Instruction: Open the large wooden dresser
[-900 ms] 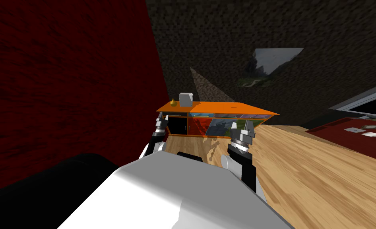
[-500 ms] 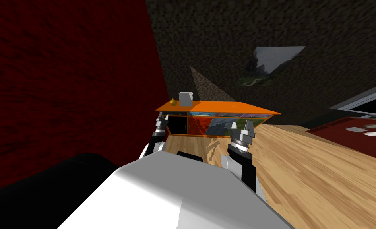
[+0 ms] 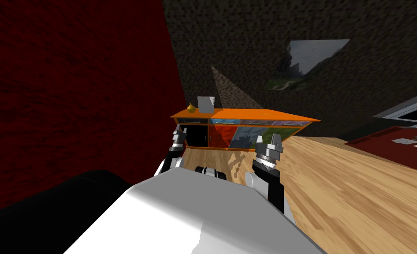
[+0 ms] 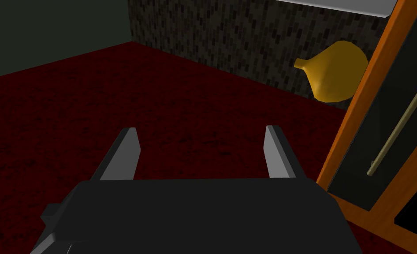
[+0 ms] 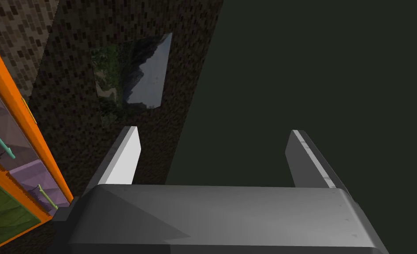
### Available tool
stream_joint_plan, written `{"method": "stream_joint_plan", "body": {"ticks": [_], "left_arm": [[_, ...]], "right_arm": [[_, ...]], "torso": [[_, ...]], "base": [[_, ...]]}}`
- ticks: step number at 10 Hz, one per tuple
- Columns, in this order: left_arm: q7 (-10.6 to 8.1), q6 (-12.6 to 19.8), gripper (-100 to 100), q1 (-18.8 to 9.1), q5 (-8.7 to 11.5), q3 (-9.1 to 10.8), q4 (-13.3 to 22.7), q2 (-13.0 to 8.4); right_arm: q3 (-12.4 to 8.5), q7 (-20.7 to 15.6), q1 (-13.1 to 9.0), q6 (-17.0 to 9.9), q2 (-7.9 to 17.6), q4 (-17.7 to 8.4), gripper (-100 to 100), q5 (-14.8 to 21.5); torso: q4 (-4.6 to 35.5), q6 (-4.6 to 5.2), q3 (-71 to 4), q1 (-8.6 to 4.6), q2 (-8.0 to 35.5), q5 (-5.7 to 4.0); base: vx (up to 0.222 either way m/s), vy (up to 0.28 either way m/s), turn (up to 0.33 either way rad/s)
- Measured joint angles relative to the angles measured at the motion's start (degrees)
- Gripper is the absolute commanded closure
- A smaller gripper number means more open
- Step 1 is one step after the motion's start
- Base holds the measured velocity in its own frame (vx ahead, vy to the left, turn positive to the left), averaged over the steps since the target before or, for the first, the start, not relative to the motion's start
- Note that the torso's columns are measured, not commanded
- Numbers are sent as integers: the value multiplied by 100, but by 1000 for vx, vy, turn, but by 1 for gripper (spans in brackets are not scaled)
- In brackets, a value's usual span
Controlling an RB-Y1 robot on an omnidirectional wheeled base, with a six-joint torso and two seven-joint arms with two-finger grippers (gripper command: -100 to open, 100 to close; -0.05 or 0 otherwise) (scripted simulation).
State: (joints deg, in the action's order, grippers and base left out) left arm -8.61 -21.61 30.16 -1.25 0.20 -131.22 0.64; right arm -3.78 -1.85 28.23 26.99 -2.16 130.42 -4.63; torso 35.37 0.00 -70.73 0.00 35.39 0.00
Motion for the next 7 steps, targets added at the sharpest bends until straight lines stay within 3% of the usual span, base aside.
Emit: {"method": "stream_joint_plan", "body": {"ticks": [1, 3, 7], "left_arm": [[0, 0, 0, 0, 0, 0, 0, 0], [0, 1, 0, 1, 0, 0, 3, 0], [0, 1, 0, 1, 0, 0, 3, 0]], "right_arm": [[0, 0, 0, 0, 0, 0, -100, 0], [20, 125, 21, 51, 304, -17, -100, -46], [76, 706, 95, 279, 920, -77, -100, -272]], "torso": [[423, 0, -846, 0, 423, 0], [667, -1, -1355, -1, 666, 0], [690, -1, -1386, 0, 687, 0]], "base": [[12, 0, 61], [20, -5, 125], [40, -15, 145]]}}
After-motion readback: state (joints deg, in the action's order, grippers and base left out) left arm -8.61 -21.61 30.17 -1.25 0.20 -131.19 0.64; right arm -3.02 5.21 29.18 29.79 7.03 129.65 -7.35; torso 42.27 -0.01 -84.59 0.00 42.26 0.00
